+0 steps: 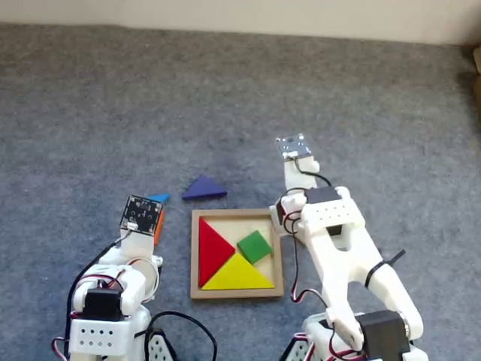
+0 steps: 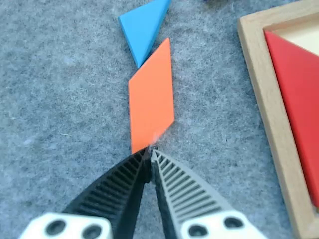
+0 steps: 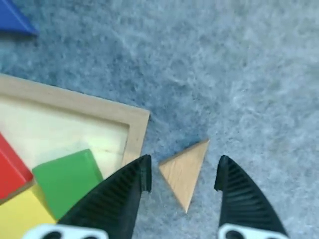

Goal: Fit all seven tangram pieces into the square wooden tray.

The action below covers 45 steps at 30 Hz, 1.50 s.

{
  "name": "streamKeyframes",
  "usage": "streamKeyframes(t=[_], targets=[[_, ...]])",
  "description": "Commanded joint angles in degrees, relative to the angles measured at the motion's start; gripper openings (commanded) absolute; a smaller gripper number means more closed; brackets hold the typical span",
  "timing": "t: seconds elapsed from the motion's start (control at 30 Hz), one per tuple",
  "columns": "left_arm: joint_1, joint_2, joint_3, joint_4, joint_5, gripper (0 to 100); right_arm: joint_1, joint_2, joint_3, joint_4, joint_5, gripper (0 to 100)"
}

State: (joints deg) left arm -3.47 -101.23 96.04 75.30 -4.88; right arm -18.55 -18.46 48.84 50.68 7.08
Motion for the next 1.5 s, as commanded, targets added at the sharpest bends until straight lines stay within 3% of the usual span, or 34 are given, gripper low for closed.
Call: streamKeyframes(t=[0.0,0.3,1.27,1.47], targets=[[-0.6,-2.8,1.2,0.3,-0.4,1,-0.5,-2.5,-0.7,-0.7,-0.8,21.2],[-0.6,-2.8,1.2,0.3,-0.4,1,-0.3,5.7,-2.2,1.0,-1.1,21.2],[-0.6,-2.8,1.2,0.3,-0.4,1,1.7,12.9,-4.1,-2.2,-1.1,20.5],[-0.6,-2.8,1.2,0.3,-0.4,1,3.7,12.9,-4.0,-2.2,-1.1,13.7]])
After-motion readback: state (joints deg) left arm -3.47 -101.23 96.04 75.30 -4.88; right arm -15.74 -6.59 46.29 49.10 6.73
